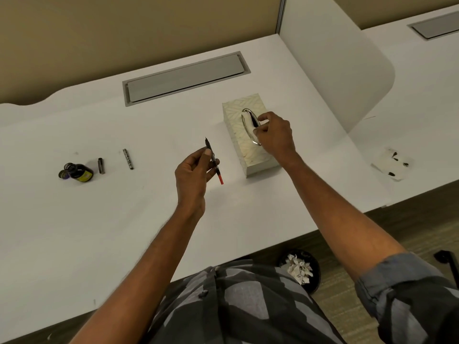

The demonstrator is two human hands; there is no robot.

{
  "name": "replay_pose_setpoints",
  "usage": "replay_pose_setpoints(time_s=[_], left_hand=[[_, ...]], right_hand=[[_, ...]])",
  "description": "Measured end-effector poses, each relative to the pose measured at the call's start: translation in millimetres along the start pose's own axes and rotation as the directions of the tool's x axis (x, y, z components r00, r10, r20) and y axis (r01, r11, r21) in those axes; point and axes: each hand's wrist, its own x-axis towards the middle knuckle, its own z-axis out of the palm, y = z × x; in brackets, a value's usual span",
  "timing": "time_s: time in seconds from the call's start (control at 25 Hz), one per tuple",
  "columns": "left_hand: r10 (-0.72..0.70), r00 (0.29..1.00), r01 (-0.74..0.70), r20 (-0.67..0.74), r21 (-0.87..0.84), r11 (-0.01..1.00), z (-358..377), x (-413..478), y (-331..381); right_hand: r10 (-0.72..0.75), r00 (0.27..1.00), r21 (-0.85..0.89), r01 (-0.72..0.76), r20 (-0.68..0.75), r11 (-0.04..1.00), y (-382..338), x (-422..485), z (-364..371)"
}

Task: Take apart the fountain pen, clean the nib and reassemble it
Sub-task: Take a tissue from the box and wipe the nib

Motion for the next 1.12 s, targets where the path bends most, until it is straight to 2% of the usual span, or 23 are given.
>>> replay_pose_setpoints(time_s=[0.16,0.28,0.32,0.4,0.48,0.52,0.6,0.76,0.84,0.96,1.04,1.12], left_hand=[[-0.016,1.0,0.016,0.015,0.005,1.0,7,3,0],[-0.015,1.0,0.015,0.009,0.008,1.0,6,6,1],[-0.017,1.0,0.017,0.005,0.01,1.0,5,7,2],[-0.022,1.0,0.022,-0.001,0.011,1.0,2,8,3],[-0.022,1.0,0.022,-0.001,0.015,1.0,1,9,4],[-0.02,1.0,0.02,0.001,0.019,1.0,1,9,5],[-0.008,1.0,0.008,0.007,0.033,0.999,1,8,7],[0.066,0.997,-0.07,0.036,0.119,0.99,8,6,11],[0.095,0.994,-0.104,0.061,0.163,0.981,13,3,16],[0.142,0.985,-0.16,0.103,0.203,0.966,19,-4,22],[0.183,0.975,-0.209,0.123,0.243,0.947,20,-11,24],[0.222,0.966,-0.252,0.136,0.282,0.925,18,-16,25]], right_hand=[[0.045,0.999,0.008,-0.045,0.001,0.999,-1,6,-1],[0.132,0.986,0.192,-0.15,0.101,0.97,-1,11,-8],[0.182,0.974,0.323,-0.218,0.137,0.921,-1,12,-11],[0.296,0.93,0.586,-0.368,0.219,0.722,-1,13,-18],[0.35,0.888,0.733,-0.448,0.298,0.513,-1,16,-27],[0.355,0.877,0.765,-0.463,0.323,0.448,0,19,-32],[0.332,0.88,0.796,-0.458,0.34,0.396,2,23,-44],[0.197,0.933,0.848,-0.356,0.301,0.393,-5,13,-71],[0.1,0.941,0.859,-0.337,0.324,0.385,-22,-5,-74],[-0.003,0.911,0.826,-0.372,0.412,0.423,-47,-40,-59],[-0.061,0.868,0.797,-0.423,0.493,0.431,-58,-61,-48],[-0.102,0.827,0.801,-0.493,0.552,0.339,-62,-75,-43]])
